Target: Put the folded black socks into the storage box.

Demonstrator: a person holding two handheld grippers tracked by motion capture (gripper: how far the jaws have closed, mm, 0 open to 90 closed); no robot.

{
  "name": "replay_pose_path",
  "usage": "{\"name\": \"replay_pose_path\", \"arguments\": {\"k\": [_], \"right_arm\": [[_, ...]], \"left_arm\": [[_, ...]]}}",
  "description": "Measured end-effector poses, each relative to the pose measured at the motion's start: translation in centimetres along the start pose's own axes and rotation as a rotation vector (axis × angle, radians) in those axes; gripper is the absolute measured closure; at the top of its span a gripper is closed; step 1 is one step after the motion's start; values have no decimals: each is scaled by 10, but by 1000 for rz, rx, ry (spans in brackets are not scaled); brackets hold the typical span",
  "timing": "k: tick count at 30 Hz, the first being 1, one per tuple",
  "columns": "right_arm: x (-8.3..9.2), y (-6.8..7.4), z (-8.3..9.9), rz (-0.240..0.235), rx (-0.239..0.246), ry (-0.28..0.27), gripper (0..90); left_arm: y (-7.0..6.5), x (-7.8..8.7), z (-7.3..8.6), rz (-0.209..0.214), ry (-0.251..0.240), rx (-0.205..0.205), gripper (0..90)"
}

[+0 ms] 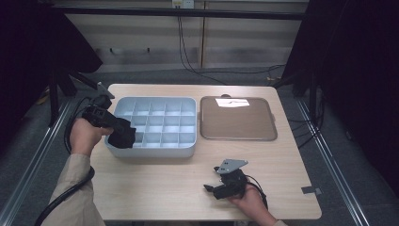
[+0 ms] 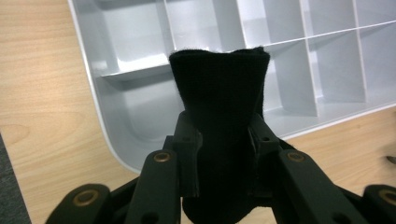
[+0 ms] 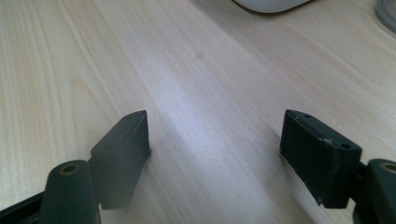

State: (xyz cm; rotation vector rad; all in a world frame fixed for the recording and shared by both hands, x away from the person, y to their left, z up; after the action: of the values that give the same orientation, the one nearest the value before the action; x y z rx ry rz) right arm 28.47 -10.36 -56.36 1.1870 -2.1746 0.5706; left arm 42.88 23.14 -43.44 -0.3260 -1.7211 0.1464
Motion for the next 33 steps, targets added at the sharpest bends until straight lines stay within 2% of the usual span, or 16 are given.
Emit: {"name": "replay_pose_path", "arguments": {"k": [2,22,27,33], "right_arm": [[0,0,0,0,0,0,238],[0,0,0,0,0,0,238],[0,0,0,3,0,-2,238],[0,0,0,3,0,-2,238]], "left_arm": [[3,-2,0,-7,12,7,705],[22,-7,-4,-75,2,9,703],[28,-7,-6,-112,-3,8,703],[34,-14,-5,-107,4,17,703]]}}
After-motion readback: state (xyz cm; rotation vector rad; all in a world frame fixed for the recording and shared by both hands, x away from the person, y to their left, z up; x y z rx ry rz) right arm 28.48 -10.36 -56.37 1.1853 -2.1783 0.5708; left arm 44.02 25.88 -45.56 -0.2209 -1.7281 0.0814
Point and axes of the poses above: each handheld gripper's, and its own axes: x roughly backward along the jaws, z roughly out of its underside, y roughly to its left, the point moved 8 cm from there along -x, roughly forward along the jaws, and after that the axes turned 9 degrees about x, right-handed, at the moved point
